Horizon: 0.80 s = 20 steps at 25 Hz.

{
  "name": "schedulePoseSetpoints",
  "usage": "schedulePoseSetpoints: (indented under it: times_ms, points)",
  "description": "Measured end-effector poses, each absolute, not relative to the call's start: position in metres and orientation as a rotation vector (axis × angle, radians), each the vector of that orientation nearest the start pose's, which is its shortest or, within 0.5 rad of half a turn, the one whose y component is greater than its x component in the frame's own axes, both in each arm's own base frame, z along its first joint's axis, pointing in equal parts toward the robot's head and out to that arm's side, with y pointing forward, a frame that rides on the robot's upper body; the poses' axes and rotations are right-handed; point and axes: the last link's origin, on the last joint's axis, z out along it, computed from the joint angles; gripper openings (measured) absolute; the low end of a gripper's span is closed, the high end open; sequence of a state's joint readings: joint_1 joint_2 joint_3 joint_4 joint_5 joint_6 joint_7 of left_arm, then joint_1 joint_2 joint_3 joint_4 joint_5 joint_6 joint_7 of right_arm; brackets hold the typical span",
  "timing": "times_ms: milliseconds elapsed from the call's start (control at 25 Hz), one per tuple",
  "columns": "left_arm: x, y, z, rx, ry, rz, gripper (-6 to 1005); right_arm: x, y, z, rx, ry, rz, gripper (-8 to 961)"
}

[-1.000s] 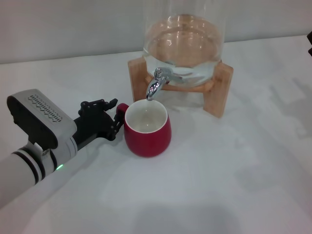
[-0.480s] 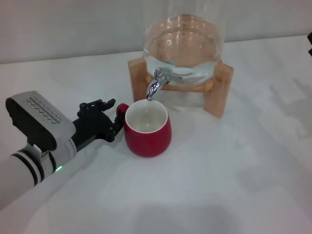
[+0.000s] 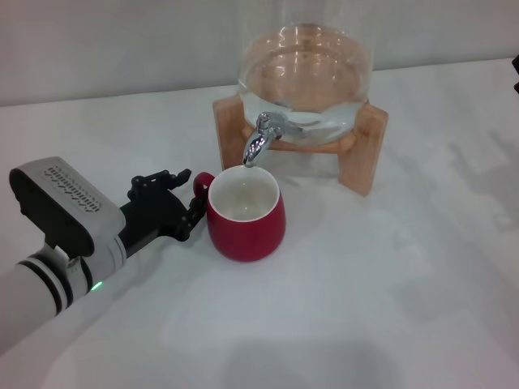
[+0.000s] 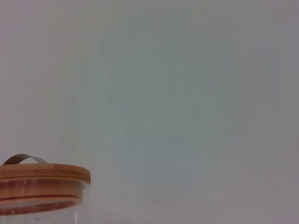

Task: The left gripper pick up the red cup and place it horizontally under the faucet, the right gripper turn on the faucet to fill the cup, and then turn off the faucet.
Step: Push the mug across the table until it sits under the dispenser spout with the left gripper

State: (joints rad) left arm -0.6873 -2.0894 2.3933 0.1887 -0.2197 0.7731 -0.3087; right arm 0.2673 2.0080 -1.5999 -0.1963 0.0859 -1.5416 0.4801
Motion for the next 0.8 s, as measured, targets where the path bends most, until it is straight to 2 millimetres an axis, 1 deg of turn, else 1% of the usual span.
schedulePoseSetpoints:
  times_ms: [320,640,800]
  points:
    - [-0.255,0.359,-0.116,-2.379,-0.238,-0.389,409,0.339,0.281,0.061,-1.488,0.407,1.060,791]
    - [-0.253,0.354,-0.118,-2.372,-0.221,-0.411,409,0.339,0.281,0.061,-1.488,0.409,1.057,791]
    - [-0.256,0.352,-0.118,-2.367,-0.219,-0.403,410,0.340,0.281,0.061,-1.488,0.412,1.054,791]
